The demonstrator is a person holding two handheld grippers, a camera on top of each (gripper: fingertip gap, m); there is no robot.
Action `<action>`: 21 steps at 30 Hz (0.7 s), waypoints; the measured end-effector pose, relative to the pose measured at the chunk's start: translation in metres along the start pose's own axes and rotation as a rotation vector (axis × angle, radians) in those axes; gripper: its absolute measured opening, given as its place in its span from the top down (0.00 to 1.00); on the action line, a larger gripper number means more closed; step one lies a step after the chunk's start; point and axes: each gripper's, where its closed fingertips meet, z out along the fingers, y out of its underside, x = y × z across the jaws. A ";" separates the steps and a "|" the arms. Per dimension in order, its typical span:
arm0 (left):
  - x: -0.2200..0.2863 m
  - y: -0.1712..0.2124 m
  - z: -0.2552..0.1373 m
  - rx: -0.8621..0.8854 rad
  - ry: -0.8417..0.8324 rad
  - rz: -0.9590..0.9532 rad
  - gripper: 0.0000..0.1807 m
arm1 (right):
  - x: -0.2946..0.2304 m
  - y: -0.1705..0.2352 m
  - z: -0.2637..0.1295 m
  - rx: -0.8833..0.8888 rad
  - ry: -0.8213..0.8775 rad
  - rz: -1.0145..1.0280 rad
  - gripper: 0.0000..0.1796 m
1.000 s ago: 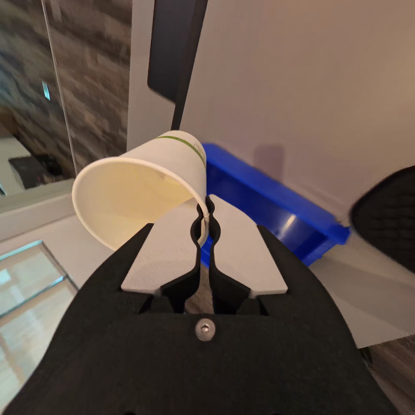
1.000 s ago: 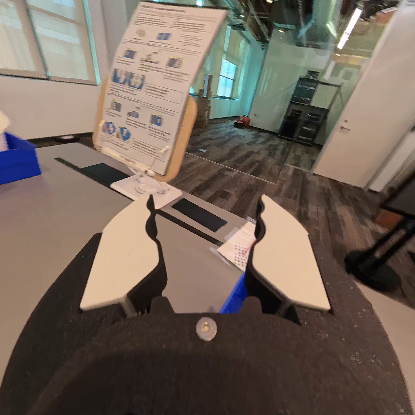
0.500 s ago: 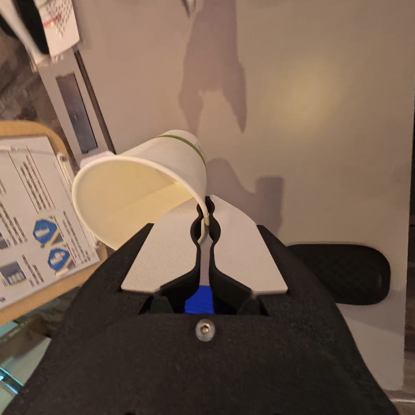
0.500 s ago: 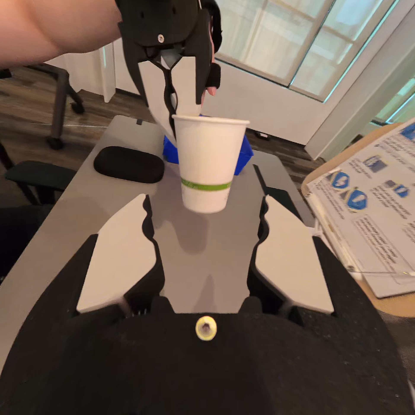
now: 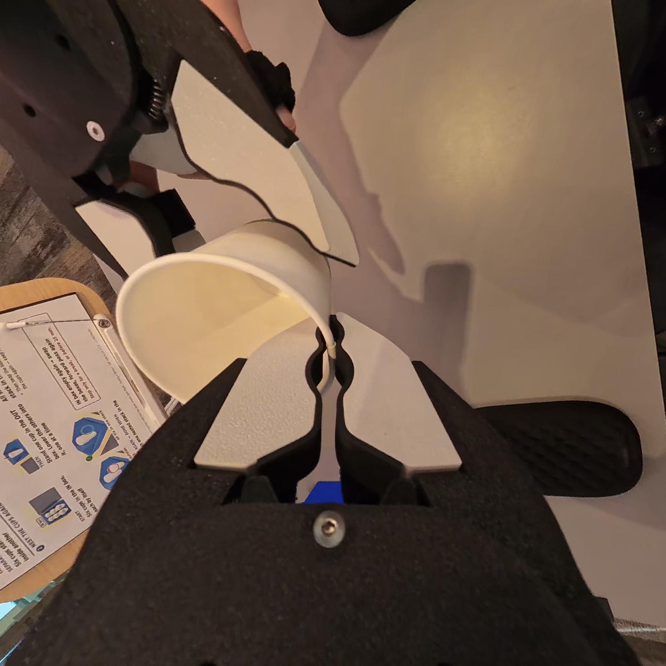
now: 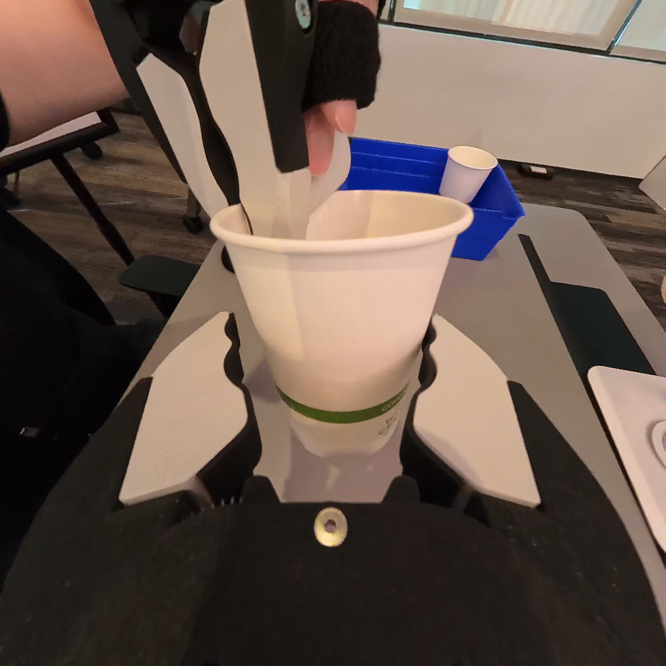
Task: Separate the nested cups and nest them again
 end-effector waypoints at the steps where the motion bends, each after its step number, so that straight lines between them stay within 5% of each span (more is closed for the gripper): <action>1: 0.001 0.000 0.001 -0.003 0.000 0.003 1.00 | 0.001 0.000 0.000 0.004 -0.003 0.011 0.48; 9: 0.003 -0.004 0.002 0.000 0.009 0.006 1.00 | -0.002 0.002 -0.001 -0.004 -0.042 0.030 0.52; 16: -0.015 -0.010 -0.004 0.041 -0.099 -0.072 0.72 | 0.002 0.009 -0.002 -0.035 -0.027 0.020 0.52; 21: -0.032 -0.007 -0.026 0.080 -0.224 -0.113 0.70 | 0.022 0.020 -0.022 -0.061 0.041 0.052 0.53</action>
